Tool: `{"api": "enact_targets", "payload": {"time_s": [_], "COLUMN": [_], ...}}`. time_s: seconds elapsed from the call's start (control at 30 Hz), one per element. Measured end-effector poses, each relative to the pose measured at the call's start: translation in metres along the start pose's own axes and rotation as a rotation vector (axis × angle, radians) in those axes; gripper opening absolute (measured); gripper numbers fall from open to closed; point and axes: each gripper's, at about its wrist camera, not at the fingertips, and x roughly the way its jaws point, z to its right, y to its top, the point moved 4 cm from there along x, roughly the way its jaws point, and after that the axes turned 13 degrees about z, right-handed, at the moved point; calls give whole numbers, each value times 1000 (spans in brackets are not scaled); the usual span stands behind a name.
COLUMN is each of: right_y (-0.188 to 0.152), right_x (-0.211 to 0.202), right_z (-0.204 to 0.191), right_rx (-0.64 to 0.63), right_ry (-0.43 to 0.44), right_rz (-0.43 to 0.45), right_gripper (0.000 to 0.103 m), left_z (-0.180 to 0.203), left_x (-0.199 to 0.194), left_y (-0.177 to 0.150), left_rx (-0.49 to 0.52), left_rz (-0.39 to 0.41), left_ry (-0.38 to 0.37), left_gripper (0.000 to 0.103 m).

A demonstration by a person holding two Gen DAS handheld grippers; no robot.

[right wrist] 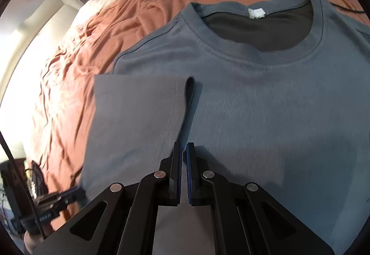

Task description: Fold small clothes

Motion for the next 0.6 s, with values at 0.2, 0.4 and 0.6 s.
{"api": "enact_targets", "payload": {"time_s": [0.2, 0.4, 0.6], "right_y": [-7, -11, -16], "right_x": [-38, -94, -150], "right_z": [13, 44, 73], "right_rx": [-46, -54, -70], "right_ry": [-4, -45, -142], "right_rz": [36, 113, 186], "right_gripper": [42, 67, 67], "left_z": [14, 43, 90], "left_x": [-12, -25, -35], "left_y": [5, 7, 5], "left_rx": [24, 58, 106], "left_rz": [20, 63, 111], "left_ry": [4, -8, -28], "left_gripper": [23, 50, 68]}}
